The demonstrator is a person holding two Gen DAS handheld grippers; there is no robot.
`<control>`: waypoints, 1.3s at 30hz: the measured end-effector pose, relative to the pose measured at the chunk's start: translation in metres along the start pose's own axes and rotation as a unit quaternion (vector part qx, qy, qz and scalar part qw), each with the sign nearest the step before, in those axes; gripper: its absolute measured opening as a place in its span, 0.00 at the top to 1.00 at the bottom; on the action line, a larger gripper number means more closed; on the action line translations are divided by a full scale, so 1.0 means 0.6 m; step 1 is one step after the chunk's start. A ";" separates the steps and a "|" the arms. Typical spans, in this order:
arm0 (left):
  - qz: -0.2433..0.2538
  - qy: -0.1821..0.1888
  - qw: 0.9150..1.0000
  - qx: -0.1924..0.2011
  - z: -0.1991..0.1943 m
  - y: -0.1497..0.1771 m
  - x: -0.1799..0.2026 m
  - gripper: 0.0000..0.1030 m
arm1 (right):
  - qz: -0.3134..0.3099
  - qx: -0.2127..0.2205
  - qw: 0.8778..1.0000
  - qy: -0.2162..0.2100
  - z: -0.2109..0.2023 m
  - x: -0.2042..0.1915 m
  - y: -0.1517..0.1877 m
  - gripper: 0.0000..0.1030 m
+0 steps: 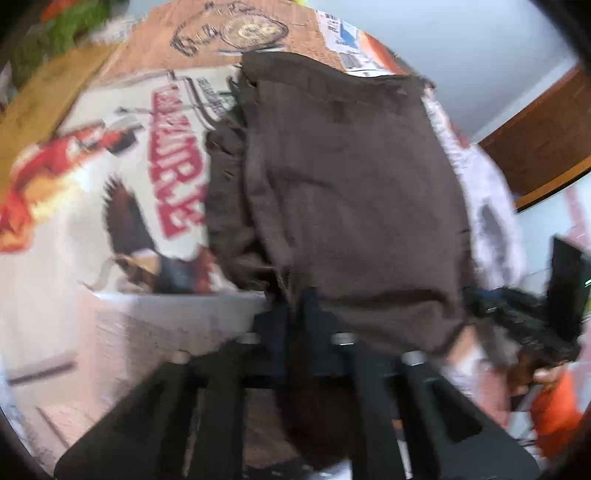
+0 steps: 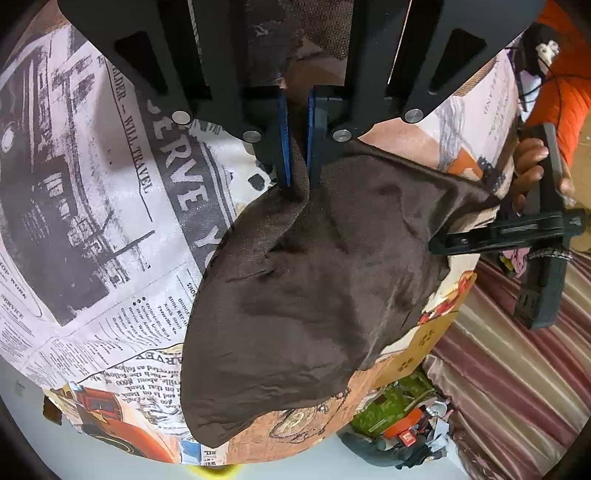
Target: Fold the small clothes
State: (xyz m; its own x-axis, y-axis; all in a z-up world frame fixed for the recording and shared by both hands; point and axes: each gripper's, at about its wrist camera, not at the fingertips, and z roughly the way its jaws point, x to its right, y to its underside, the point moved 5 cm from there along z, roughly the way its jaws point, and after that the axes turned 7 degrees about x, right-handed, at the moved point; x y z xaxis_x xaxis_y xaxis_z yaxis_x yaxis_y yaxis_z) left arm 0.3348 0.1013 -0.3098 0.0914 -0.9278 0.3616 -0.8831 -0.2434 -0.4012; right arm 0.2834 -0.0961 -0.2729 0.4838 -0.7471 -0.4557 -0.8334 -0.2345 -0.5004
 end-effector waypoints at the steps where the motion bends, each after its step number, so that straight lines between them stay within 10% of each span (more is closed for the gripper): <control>1: -0.002 -0.003 1.000 0.004 -0.004 0.001 -0.001 0.98 | 0.001 0.003 1.000 -0.001 -0.009 0.001 0.005 0.94; 14: 0.014 -0.003 0.999 0.037 -0.118 0.056 0.021 0.98 | 0.000 0.038 0.998 -0.045 -0.095 -0.037 0.024 0.95; 21: 0.025 -0.068 0.996 0.043 -0.094 0.017 0.002 0.97 | 0.005 0.042 0.998 -0.046 -0.079 -0.044 0.010 0.95; 23: 0.016 -0.071 0.997 0.027 -0.080 0.016 -0.011 0.92 | 0.006 0.033 0.999 -0.040 -0.072 -0.041 0.018 0.95; 27: -0.005 -0.055 0.998 0.022 -0.071 0.023 -0.031 0.48 | 0.027 0.009 0.999 -0.027 -0.062 -0.021 0.030 0.91; 32: -0.002 -0.055 0.998 0.009 -0.045 0.025 -0.038 0.47 | 0.052 0.005 0.999 -0.012 -0.059 0.000 0.026 0.58; 39: 0.004 -0.039 0.999 0.016 -0.011 0.001 -0.035 0.47 | 0.027 -0.038 0.999 -0.027 -0.029 -0.021 0.041 0.58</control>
State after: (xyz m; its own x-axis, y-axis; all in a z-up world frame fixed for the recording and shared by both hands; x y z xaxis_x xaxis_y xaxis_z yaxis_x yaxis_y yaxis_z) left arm 0.3292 0.1226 -0.3122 0.1203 -0.9487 0.2923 -0.8694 -0.2428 -0.4304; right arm 0.2519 -0.1031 -0.2667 0.4502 -0.7256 -0.5204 -0.8752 -0.2429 -0.4185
